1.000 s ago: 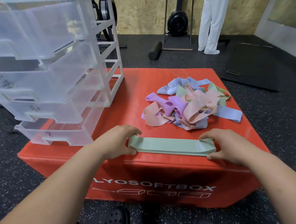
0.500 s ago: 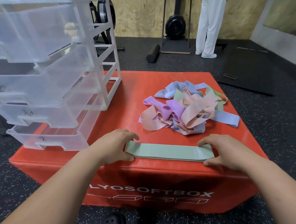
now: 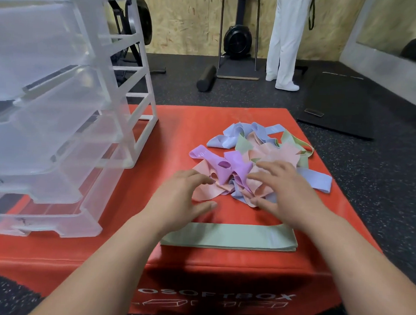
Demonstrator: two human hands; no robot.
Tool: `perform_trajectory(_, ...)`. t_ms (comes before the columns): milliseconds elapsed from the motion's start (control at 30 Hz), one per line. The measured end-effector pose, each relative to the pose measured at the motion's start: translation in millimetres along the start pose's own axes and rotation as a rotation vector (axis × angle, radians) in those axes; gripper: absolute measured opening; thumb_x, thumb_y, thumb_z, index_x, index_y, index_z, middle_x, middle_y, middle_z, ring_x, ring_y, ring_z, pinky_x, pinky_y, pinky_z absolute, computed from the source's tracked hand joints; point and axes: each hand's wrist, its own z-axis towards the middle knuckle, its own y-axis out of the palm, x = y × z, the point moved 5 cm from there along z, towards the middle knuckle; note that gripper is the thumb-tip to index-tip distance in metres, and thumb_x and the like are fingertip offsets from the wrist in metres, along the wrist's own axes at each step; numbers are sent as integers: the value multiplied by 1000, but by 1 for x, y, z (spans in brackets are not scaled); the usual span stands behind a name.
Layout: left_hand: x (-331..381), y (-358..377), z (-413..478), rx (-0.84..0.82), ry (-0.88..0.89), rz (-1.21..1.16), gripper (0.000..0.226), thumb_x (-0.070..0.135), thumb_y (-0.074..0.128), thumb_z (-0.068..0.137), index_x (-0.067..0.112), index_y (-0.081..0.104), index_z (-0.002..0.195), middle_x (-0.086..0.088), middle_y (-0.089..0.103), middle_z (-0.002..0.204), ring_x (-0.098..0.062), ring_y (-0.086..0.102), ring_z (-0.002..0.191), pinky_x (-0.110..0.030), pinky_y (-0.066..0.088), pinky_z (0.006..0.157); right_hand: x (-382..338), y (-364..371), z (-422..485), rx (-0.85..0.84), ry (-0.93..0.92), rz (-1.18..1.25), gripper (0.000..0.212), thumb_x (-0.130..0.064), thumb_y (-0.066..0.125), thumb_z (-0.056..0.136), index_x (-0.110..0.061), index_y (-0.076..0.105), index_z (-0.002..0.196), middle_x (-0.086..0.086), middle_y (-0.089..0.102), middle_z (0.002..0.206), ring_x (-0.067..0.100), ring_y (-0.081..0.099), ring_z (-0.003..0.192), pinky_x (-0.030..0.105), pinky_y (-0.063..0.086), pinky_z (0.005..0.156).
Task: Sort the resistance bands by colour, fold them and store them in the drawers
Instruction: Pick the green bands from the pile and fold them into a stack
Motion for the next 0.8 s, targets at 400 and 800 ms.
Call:
perform_trajectory(400, -9, 9, 35, 81, 55, -125, 50, 60, 71, 91, 28, 68, 129, 15, 66, 124, -14, 61, 118, -38, 50, 100, 96, -15, -8, -203, 524, 63, 20, -42, 66, 83, -47, 70, 102, -10, 75, 105, 20, 67, 103, 41, 57, 86)
perform_trajectory(800, 9, 16, 39, 88, 67, -114, 44, 60, 69, 94, 29, 70, 125, 18, 65, 120, -10, 60, 110, -32, 50, 93, 38, 16, 43, -30, 305, -26, 39, -47, 64, 93, -46, 60, 132, -12, 63, 132, 27, 48, 123, 45, 46, 96)
